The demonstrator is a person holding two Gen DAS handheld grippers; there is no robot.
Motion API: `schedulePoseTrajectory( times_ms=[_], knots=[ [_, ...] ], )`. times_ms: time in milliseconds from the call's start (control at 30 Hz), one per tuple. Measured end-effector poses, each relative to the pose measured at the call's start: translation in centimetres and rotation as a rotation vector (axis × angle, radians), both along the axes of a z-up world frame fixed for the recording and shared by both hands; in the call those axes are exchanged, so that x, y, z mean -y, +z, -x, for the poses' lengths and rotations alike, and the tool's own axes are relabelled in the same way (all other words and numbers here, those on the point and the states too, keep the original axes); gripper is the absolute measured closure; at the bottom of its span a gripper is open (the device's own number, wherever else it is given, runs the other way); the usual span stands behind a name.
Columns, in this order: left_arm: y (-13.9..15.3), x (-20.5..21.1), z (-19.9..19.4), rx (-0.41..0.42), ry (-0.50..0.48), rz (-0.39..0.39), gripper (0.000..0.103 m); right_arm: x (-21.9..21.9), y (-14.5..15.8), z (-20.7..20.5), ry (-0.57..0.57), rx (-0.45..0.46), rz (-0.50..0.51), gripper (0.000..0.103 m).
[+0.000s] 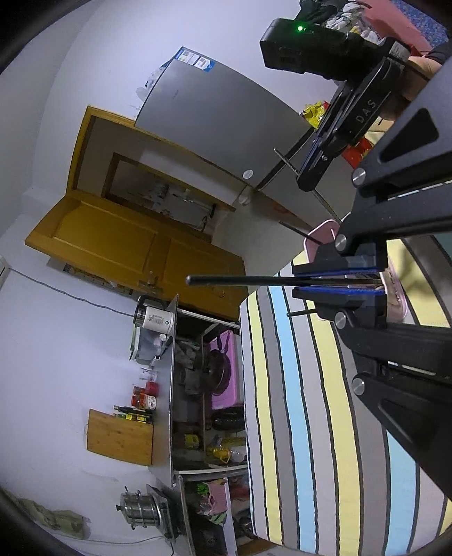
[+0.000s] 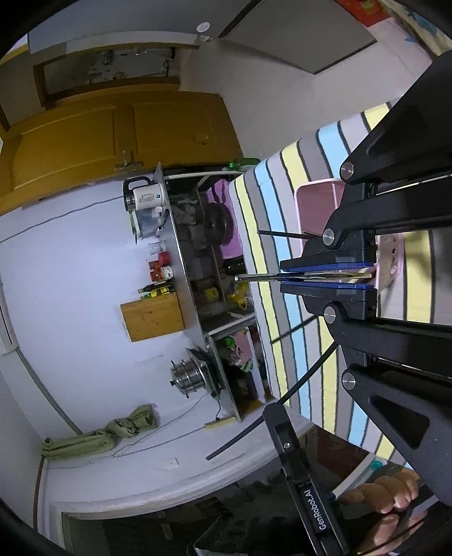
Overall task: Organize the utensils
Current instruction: 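Lift both held chopsticks upright and carry them over the pink holder, then lower both chopsticks into the pink holder and open both tools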
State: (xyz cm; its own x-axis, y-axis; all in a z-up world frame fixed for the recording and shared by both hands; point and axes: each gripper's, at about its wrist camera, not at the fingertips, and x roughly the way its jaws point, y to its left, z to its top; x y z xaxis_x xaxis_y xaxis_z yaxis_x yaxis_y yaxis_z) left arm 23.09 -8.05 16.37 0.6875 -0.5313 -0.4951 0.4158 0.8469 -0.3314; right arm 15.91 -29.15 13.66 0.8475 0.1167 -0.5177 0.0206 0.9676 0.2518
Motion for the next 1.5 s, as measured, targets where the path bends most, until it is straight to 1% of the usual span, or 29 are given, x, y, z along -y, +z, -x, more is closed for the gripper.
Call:
schedulePoseTrajectory(
  times_ms=[200, 367, 567, 733, 833, 900, 933, 967, 1200, 1500],
  knots=[
    [-2.1, 0.9, -1.7, -0.037, 0.003, -0.006, 0.098, 0.7, -1.5, -1.2, -0.017, -0.028, -0.017, 0.098],
    [-4.4, 1.3, -3.1, -0.092, 0.005, -0.011, 0.098, 1.2, -3.9, -2.1, -0.026, -0.077, -0.030, 0.098],
    [-7.2, 1.6, -3.9, -0.138, 0.004, -0.017, 0.098, 1.4, -6.5, -2.9, -0.032, -0.127, -0.042, 0.098],
    [-8.7, 1.9, -4.3, -0.164, 0.002, -0.028, 0.098, 1.3, -8.2, -3.4, -0.033, -0.163, -0.041, 0.098],
    [-9.1, 1.8, -4.4, -0.173, 0.003, -0.026, 0.098, 1.5, -8.8, -3.5, -0.031, -0.183, -0.049, 0.098],
    [-9.2, 1.6, -4.3, -0.178, 0.002, -0.021, 0.096, 1.8, -8.8, -3.4, -0.033, -0.185, -0.049, 0.094],
    [-9.1, 1.7, -4.3, -0.179, 0.003, -0.020, 0.096, 1.8, -8.7, -3.3, -0.032, -0.180, -0.051, 0.090],
    [-9.0, 1.6, -4.1, -0.177, 0.002, -0.019, 0.096, 1.8, -8.6, -3.1, -0.032, -0.176, -0.053, 0.089],
    [-8.0, 0.2, -2.2, -0.137, -0.003, -0.015, 0.092, 1.8, -7.3, -1.6, -0.040, -0.136, -0.039, 0.088],
    [-7.4, -3.2, 1.7, -0.096, 0.050, -0.017, 0.091, 0.7, -5.7, 1.5, -0.024, -0.073, -0.017, 0.088]
  ],
)
